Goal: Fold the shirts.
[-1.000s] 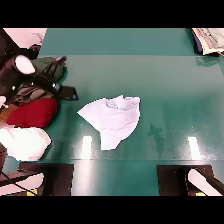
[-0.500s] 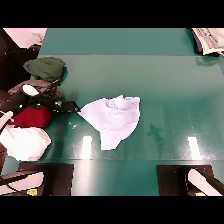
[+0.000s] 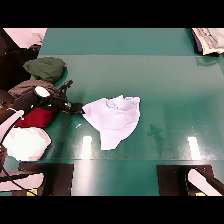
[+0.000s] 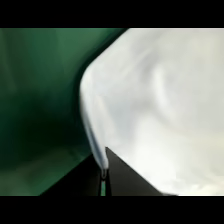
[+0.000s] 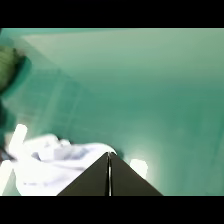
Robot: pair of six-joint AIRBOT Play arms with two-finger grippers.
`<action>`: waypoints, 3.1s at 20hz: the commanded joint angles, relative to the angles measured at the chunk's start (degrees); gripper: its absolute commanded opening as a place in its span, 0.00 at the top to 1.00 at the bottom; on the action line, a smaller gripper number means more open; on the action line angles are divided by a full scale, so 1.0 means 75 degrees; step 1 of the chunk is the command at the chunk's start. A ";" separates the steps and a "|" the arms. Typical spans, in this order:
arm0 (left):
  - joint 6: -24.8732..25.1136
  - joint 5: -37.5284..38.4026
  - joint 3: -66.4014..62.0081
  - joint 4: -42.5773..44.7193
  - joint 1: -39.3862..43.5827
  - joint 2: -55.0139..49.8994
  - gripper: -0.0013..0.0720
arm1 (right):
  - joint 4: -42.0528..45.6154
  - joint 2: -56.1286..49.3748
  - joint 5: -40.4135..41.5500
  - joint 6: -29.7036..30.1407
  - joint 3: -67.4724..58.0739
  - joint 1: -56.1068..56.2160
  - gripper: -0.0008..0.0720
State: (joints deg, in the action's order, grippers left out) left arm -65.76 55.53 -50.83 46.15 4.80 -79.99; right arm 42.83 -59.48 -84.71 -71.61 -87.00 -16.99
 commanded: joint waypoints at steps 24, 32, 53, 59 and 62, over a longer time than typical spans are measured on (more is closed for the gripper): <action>-0.0067 0.1116 -0.1784 -0.0166 0.0038 0.0994 0.95 | -0.0245 -0.3086 0.4809 -0.0702 0.5313 0.6073 0.91; -0.0379 0.0682 -0.3596 -0.0047 0.0023 0.2964 0.95 | 0.3296 -0.0189 0.2585 -0.1920 0.2530 0.4517 0.97; -0.1262 0.2690 -0.5671 -0.0178 0.0029 0.3885 0.95 | 0.2451 -0.0303 -0.1352 -0.3066 -0.1250 0.4409 0.97; -0.0825 0.0682 -0.0918 0.0455 0.0029 0.3136 0.95 | 0.2428 -0.2014 0.1498 -0.2145 0.1687 0.4406 0.97; -0.0860 -0.0688 -0.0245 0.0653 0.0029 0.2838 0.95 | 0.2428 -0.2824 0.3022 -0.2046 0.1935 0.4345 0.97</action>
State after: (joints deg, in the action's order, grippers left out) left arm -73.08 60.82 -60.62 48.86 5.02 -56.64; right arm 61.25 -75.11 -73.95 -88.64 -76.40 15.90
